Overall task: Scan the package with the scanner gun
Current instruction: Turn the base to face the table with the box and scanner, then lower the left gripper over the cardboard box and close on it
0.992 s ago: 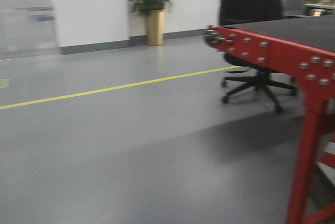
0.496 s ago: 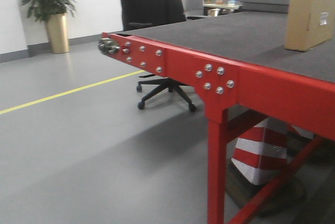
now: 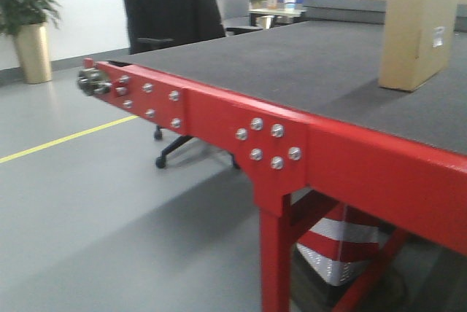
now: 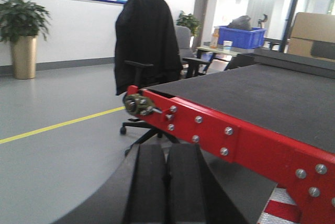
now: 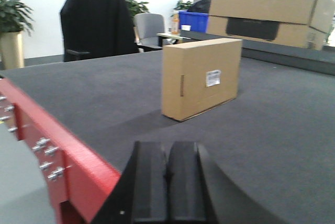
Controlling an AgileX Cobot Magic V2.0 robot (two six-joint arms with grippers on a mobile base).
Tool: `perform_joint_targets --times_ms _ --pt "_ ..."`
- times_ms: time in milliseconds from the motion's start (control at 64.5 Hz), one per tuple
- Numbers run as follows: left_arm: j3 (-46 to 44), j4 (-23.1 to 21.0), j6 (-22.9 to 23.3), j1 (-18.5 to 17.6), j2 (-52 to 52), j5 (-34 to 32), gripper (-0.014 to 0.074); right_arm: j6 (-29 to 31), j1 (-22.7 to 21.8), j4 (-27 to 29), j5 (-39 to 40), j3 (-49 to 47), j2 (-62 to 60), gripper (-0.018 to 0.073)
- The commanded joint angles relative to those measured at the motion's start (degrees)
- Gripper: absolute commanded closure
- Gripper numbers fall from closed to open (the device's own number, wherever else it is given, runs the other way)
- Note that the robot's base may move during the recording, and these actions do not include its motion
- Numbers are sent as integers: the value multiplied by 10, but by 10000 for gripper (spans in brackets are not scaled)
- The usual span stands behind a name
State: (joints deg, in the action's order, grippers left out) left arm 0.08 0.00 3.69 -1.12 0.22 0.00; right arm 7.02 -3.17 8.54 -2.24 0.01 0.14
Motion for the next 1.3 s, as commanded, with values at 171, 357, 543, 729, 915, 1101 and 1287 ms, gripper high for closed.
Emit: perform_joint_targets --times_ms 171,357,543,729,915,1101,1287 --pt "-1 0 2 1 -2 -11 707 0 0 1 10 0 -1 721" --pt "-1 0 2 1 -2 -11 707 0 0 1 10 0 -1 721" --pt "-1 0 2 1 -2 -11 707 0 0 1 10 0 -1 721" --pt "-1 0 2 1 -2 -11 707 0 0 1 10 0 -1 721" --pt "-1 0 2 1 -2 -11 707 0 0 1 10 0 -1 721" --pt "-1 0 2 1 -2 -11 707 0 0 1 10 0 -1 721" --pt "-1 0 2 1 -2 -11 707 0 0 1 10 0 -1 721"
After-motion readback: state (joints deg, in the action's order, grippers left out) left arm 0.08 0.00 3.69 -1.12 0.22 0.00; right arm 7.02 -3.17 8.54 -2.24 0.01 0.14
